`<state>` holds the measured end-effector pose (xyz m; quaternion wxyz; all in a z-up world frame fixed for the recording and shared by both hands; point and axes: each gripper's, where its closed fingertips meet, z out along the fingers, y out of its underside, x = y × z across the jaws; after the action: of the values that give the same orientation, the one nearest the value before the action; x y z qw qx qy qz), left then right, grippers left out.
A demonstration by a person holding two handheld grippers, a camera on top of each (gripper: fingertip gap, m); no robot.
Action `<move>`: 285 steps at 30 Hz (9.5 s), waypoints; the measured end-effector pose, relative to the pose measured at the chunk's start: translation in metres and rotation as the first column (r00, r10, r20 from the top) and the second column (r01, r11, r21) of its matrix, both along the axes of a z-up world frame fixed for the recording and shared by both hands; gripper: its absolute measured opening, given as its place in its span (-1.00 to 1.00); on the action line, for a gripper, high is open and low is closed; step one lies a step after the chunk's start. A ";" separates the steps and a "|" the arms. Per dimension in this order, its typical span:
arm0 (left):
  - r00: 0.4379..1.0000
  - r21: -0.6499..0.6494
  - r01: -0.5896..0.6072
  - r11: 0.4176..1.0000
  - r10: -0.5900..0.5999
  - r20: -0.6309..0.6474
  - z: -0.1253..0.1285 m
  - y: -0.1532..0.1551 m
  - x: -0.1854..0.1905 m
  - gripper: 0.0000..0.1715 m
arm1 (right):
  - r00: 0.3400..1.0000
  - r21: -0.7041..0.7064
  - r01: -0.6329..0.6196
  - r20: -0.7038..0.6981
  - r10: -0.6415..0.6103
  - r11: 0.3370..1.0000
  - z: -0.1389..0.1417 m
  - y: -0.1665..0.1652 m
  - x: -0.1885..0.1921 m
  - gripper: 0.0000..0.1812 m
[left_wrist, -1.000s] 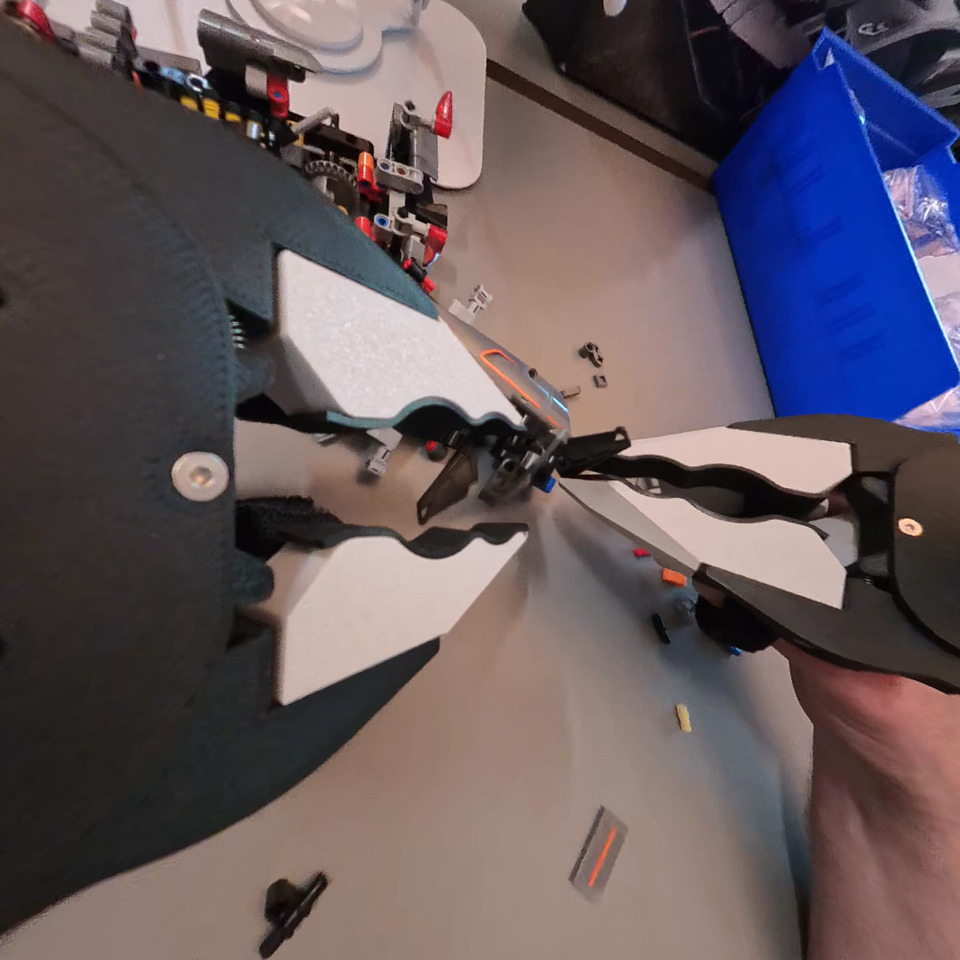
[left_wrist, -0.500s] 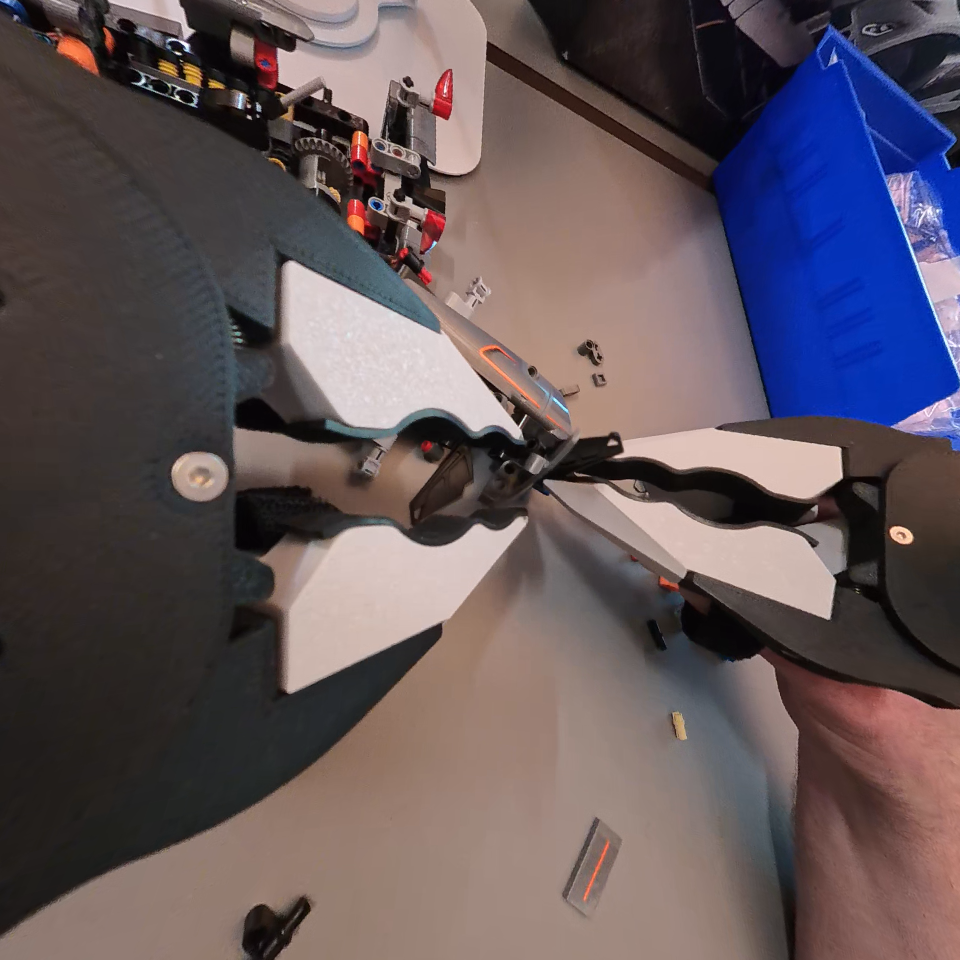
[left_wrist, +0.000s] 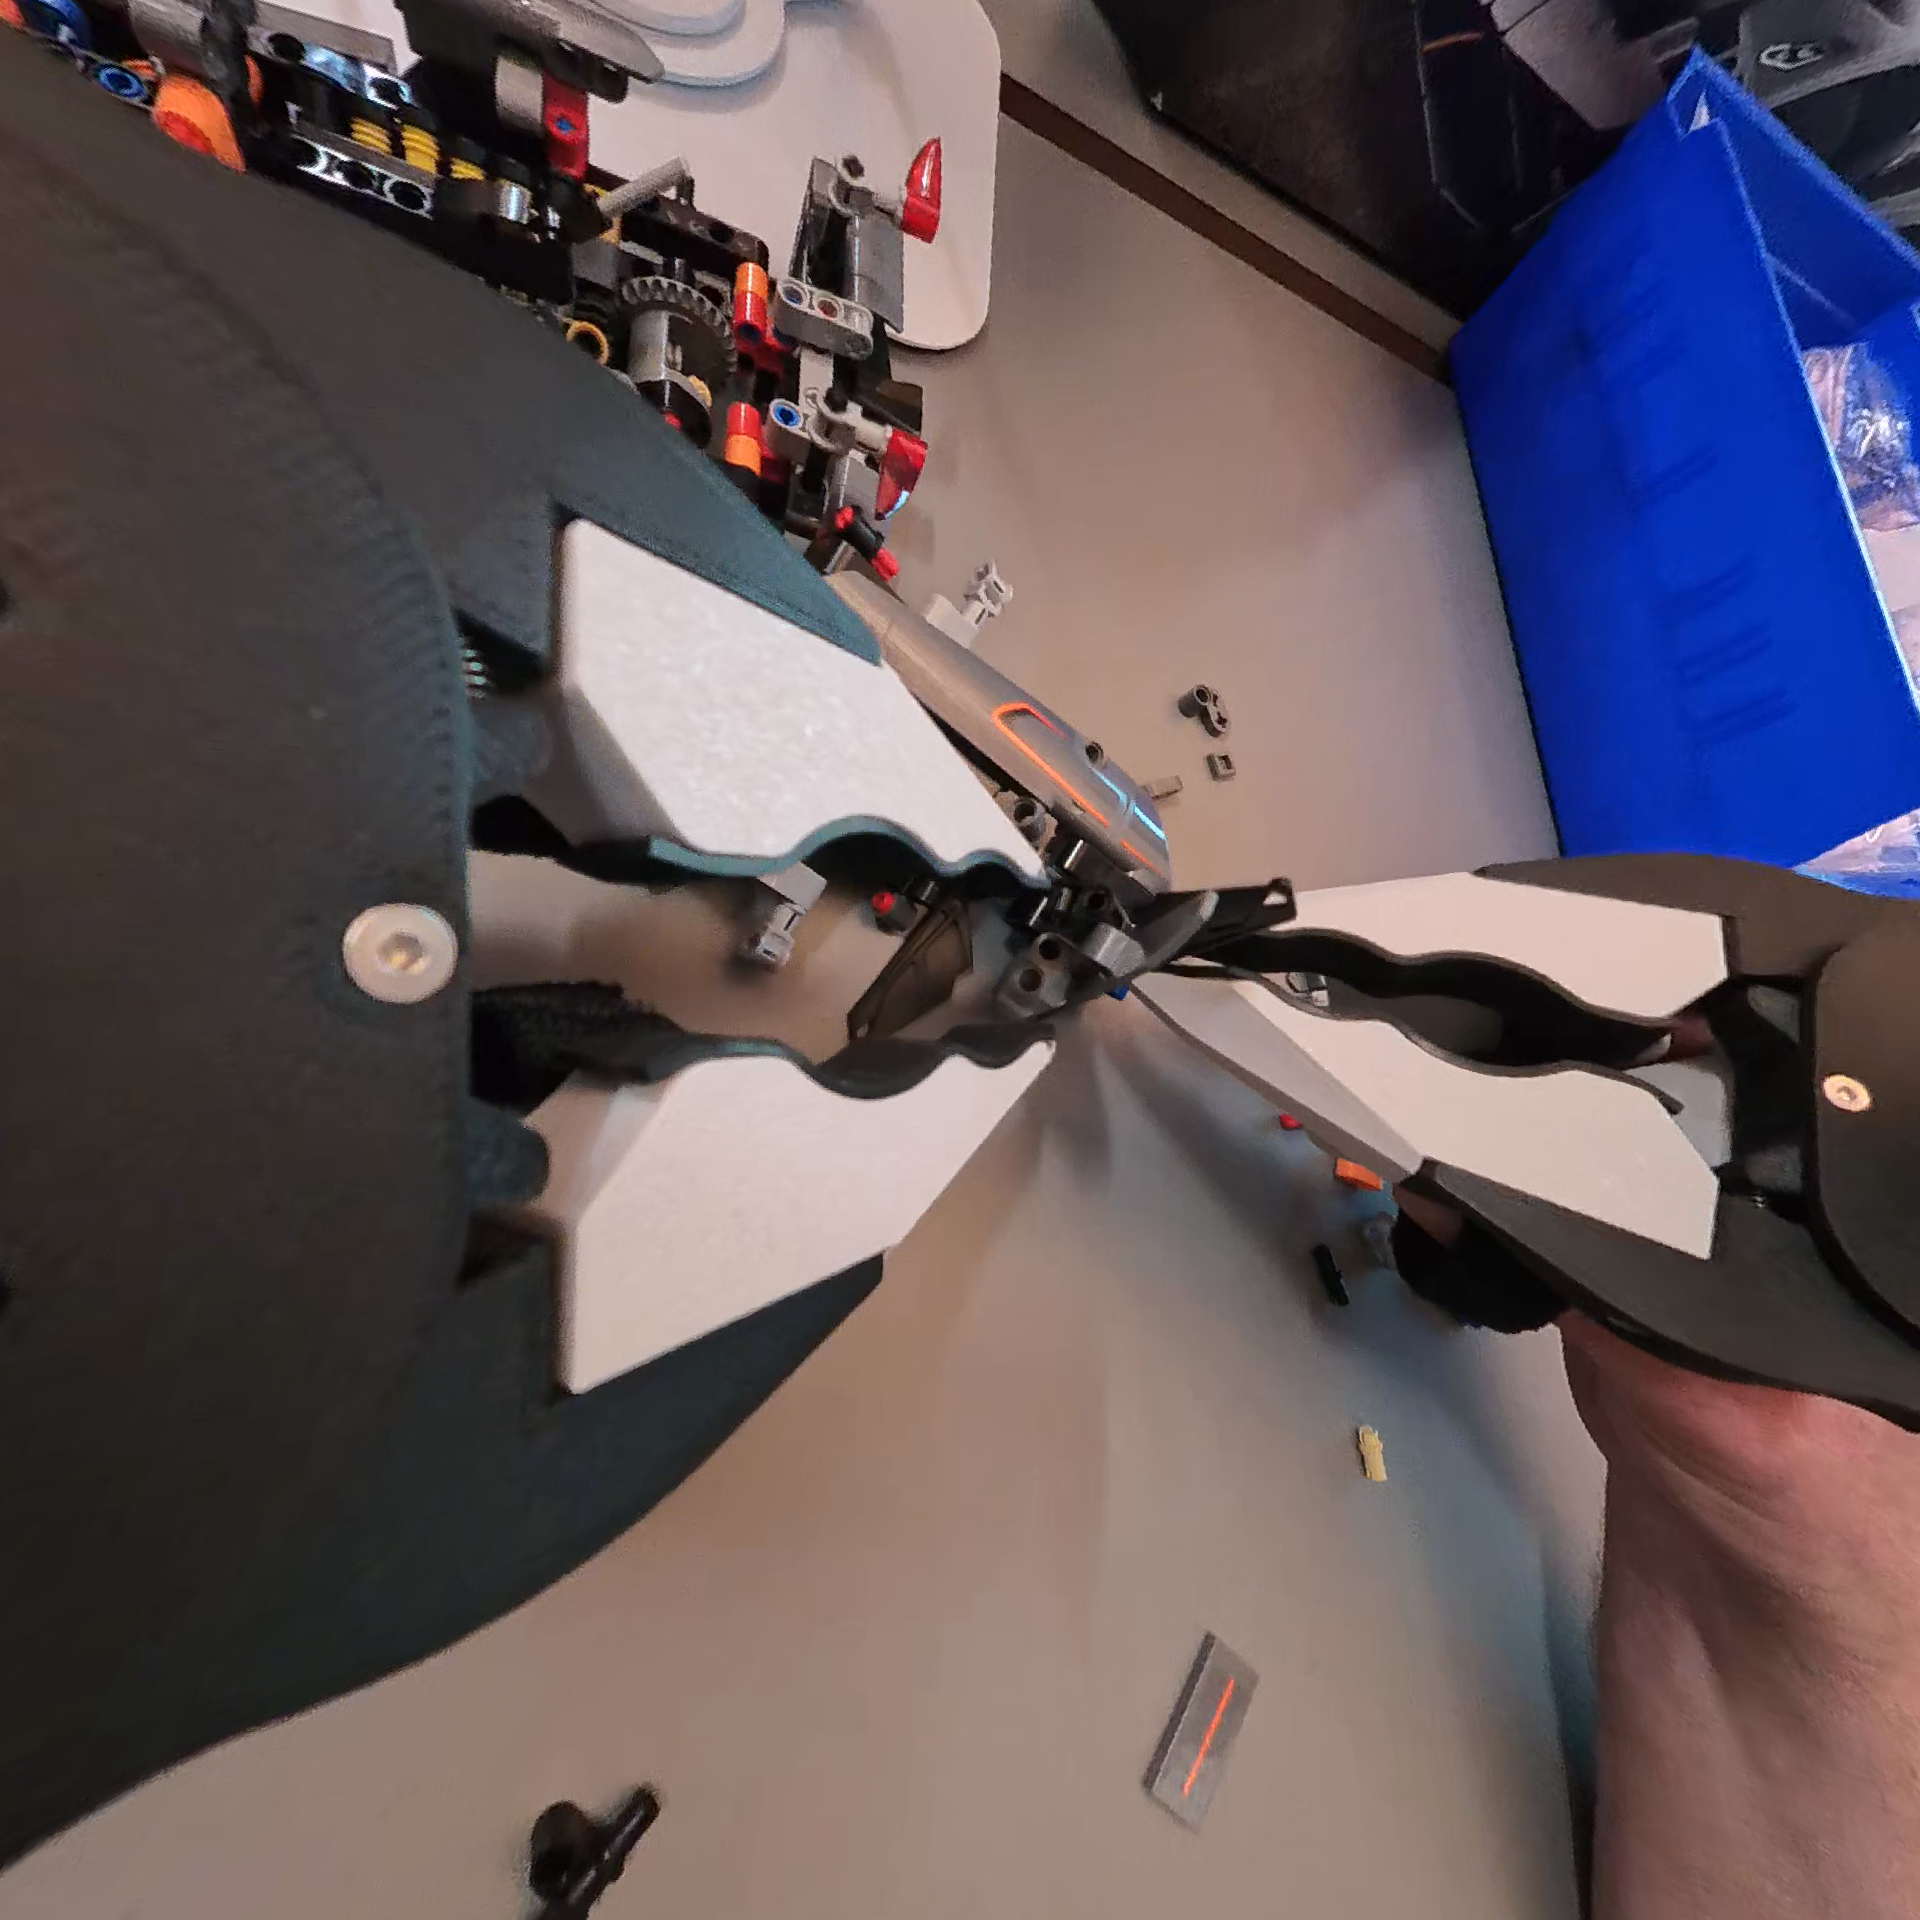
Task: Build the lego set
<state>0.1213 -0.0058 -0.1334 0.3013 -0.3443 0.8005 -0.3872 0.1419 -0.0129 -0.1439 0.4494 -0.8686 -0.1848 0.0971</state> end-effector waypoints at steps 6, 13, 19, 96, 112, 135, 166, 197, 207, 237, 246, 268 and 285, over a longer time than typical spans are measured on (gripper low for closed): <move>1.000 -0.014 0.014 1.000 -0.014 -0.001 -0.002 -0.006 0.001 -0.70 | 1.000 0.003 0.002 0.005 -0.002 1.000 0.001 0.000 0.000 -0.95; 1.000 -0.011 0.004 1.000 -0.004 0.003 -0.003 -0.007 0.003 -0.67 | 1.000 -0.002 0.001 0.003 -0.001 1.000 -0.001 -0.001 0.000 -0.95; 1.000 -0.009 0.001 1.000 -0.001 0.009 -0.003 -0.007 0.005 -0.63 | 1.000 -0.009 0.009 -0.013 -0.009 1.000 -0.001 0.000 0.002 -0.95; 0.952 0.076 0.301 0.951 -0.304 0.043 0.000 -0.004 0.022 -0.92 | 0.998 0.038 0.060 -0.004 -0.059 0.997 -0.009 0.004 0.008 -0.95; 0.962 -0.051 0.273 0.961 -0.273 0.001 0.002 -0.004 0.026 -0.93 | 0.977 0.019 0.030 -0.211 -0.026 0.999 0.000 -0.005 0.011 -0.95; 0.961 -0.026 0.275 0.961 -0.276 -0.028 -0.001 -0.006 0.028 -0.94 | 0.998 0.040 0.045 -0.037 -0.044 0.998 0.002 -0.004 0.012 -0.96; 0.965 0.336 0.261 0.905 -0.230 -0.128 -0.004 -0.016 0.028 -0.94 | 0.963 -0.068 0.081 0.262 -0.060 0.994 -0.002 -0.009 0.012 -0.98; 0.962 0.217 0.267 0.939 -0.244 -0.126 -0.005 -0.017 0.026 -0.72 | 0.997 -0.026 0.027 0.071 -0.025 0.999 0.004 -0.020 0.013 -0.96; 0.962 0.091 0.269 0.959 -0.263 -0.080 0.039 -0.009 0.021 -0.58 | 1.000 -0.053 0.004 0.021 -0.003 0.999 0.025 -0.041 0.014 -0.96; 0.917 -0.396 0.399 0.827 -0.368 0.155 0.136 -0.074 0.003 -1.00 | 0.999 0.106 0.000 -0.035 0.004 0.994 0.102 -0.053 -0.016 -0.97; 0.916 -0.508 0.401 0.762 -0.323 0.239 0.148 -0.062 0.005 -1.00 | 0.955 0.158 -0.014 -0.290 0.060 0.987 0.108 -0.053 -0.024 -0.85; 0.937 -0.536 0.346 0.770 -0.255 0.238 0.128 -0.038 0.007 -1.00 | 0.919 0.191 0.017 -0.390 0.060 0.982 0.110 -0.046 -0.008 -0.95; 0.991 -0.146 0.108 0.983 -0.118 -0.062 0.008 0.005 0.011 -0.75 | 0.967 -0.092 -0.010 -0.253 -0.013 0.996 0.026 -0.029 0.019 -0.95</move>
<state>0.1322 -0.0005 -0.1256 0.2252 -0.3324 0.7992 -0.4473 0.1606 -0.0421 -0.1181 0.4287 -0.8691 -0.1206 0.2152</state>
